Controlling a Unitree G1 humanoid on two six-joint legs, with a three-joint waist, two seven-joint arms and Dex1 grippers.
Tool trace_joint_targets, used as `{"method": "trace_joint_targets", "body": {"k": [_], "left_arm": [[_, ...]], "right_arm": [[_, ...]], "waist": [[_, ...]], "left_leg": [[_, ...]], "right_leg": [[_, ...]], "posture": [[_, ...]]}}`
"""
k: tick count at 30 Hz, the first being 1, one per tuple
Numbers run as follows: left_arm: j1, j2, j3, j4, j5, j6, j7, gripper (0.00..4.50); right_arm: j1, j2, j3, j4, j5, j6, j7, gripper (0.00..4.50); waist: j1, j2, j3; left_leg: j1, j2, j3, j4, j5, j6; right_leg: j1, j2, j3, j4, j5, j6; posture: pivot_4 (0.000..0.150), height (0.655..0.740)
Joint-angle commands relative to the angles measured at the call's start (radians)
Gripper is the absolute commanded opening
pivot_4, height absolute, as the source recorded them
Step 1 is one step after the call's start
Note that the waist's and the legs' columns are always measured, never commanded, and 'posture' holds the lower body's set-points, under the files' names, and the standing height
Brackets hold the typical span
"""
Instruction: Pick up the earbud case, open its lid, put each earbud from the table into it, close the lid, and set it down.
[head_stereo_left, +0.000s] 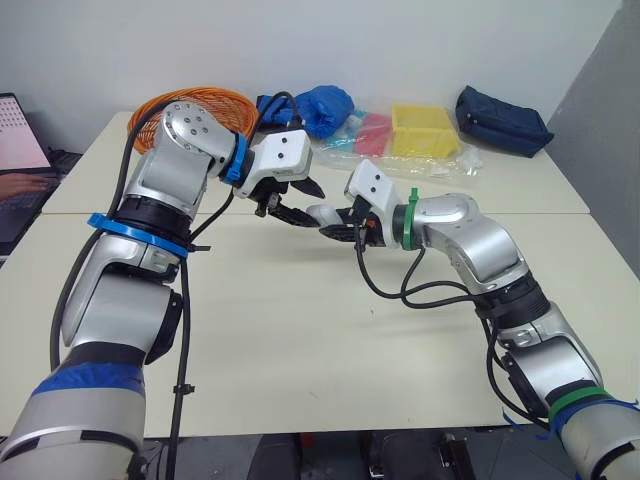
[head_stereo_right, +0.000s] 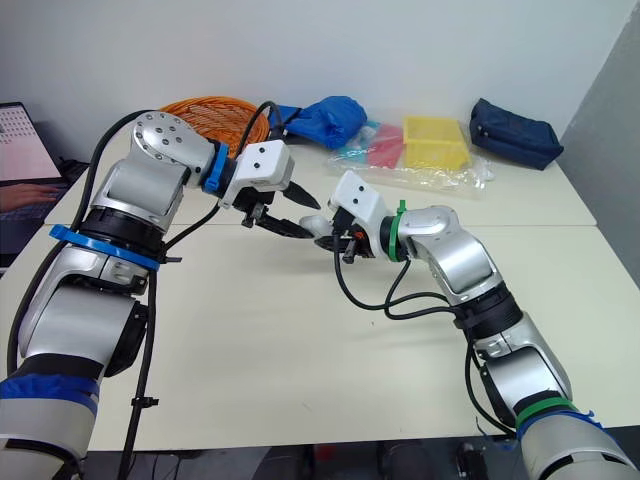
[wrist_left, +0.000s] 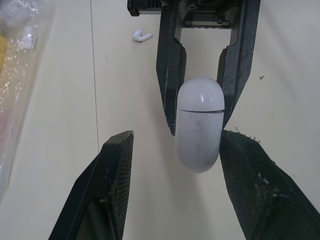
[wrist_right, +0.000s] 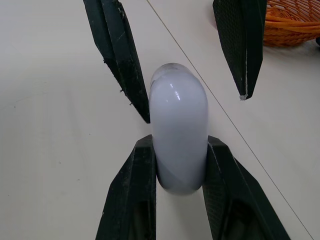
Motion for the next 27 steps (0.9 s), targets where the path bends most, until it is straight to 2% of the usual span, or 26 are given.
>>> {"method": "trace_joint_targets", "body": {"k": [1,2,5,10,19,23,27], "left_arm": [[-0.009,0.000,0.027,-0.013,0.000,-0.005,-0.006,2.69],[-0.008,0.001,0.028,-0.016,-0.001,-0.002,-0.009,2.69],[-0.004,0.007,0.024,-0.019,0.003,-0.008,-0.024,2.15],[-0.001,0.011,0.020,-0.016,0.017,-0.001,-0.033,0.83],[0.001,-0.002,0.034,-0.023,0.016,0.002,-0.011,0.78],[0.019,0.008,0.045,-0.039,0.001,0.019,-0.019,0.78],[0.080,0.027,0.105,-0.077,-0.053,0.109,-0.019,0.78]], "right_arm": [[-0.026,0.007,-0.011,-0.029,-0.007,-0.024,0.011,0.84],[-0.026,0.008,-0.012,-0.028,-0.010,-0.025,0.013,0.84],[-0.026,0.012,-0.015,-0.026,-0.016,-0.026,0.016,0.84],[-0.028,0.012,-0.014,-0.022,-0.025,-0.034,0.020,0.84],[-0.025,0.013,-0.015,-0.017,-0.042,-0.046,0.035,0.84],[-0.017,0.004,-0.028,-0.018,-0.043,-0.061,0.046,2.13],[0.014,-0.072,-0.105,-0.094,0.018,-0.048,0.103,3.63]], "waist": [[0.000,0.000,0.000],[0.000,0.000,0.000],[0.000,0.000,0.000],[0.000,0.000,0.000],[0.000,0.000,0.000],[0.000,0.000,0.000],[0.000,0.000,0.000]], "left_leg": [[0.000,0.000,0.000,0.000,0.000,0.000],[0.000,0.000,0.000,0.000,0.000,0.000],[0.000,0.000,0.000,0.000,0.000,0.000],[0.000,0.000,0.000,0.000,0.000,0.000],[0.000,0.000,0.000,0.000,0.000,0.000],[0.000,0.000,0.000,0.000,0.000,0.000],[0.000,0.000,0.000,0.000,0.000,0.000]], "right_leg": [[0.000,0.000,0.000,0.000,0.000,0.000],[0.000,0.000,0.000,0.000,0.000,0.000],[0.000,0.000,0.000,0.000,0.000,0.000],[0.000,0.000,0.000,0.000,0.000,0.000],[0.000,0.000,0.000,0.001,0.000,0.000],[0.000,0.000,0.000,0.001,0.000,0.000],[0.000,0.000,0.000,0.001,0.000,0.000]], "posture": [[0.150,0.7400],[0.150,0.7400],[0.150,0.7400],[0.150,0.7400],[0.150,0.7400],[0.150,0.7400],[0.150,0.7400]]}}
